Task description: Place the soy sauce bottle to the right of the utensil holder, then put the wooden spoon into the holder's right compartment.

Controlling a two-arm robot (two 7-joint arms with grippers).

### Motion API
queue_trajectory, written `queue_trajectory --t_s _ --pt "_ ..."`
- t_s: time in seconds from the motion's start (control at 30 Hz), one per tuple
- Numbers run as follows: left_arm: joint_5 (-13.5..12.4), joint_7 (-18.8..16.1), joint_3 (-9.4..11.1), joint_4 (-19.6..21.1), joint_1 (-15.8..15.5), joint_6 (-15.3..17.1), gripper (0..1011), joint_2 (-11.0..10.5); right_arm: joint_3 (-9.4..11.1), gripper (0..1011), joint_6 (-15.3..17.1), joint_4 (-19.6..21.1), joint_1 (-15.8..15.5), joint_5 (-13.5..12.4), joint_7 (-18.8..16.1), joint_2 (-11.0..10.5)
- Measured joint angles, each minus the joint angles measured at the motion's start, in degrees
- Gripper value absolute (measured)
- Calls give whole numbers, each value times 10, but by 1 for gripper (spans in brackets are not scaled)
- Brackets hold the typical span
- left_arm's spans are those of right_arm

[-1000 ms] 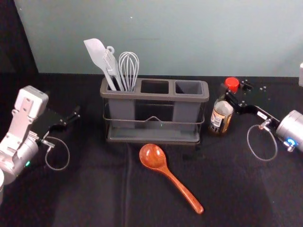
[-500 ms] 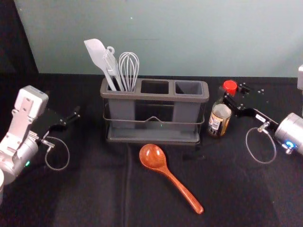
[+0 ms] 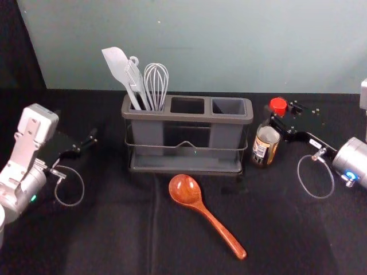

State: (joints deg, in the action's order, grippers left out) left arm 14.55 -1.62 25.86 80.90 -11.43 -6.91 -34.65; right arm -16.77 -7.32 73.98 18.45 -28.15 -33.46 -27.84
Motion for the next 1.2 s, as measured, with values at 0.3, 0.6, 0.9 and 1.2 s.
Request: queue_trajectory --t_s 0.3,0.6,0.9,1.2 --pt "0 0 0 0 0 0 1005 0 0 712 1 1 0 0 0 0" --pt "0 0 0 0 0 0 1005 0 1 947 1 1 0 0 0 0" --pt "0 0 0 0 0 0 1005 0 1 1000 1 1 0 0 0 0" --pt "0 0 0 0 0 0 1005 0 13 1000 2 47 -18 5 20 -13"
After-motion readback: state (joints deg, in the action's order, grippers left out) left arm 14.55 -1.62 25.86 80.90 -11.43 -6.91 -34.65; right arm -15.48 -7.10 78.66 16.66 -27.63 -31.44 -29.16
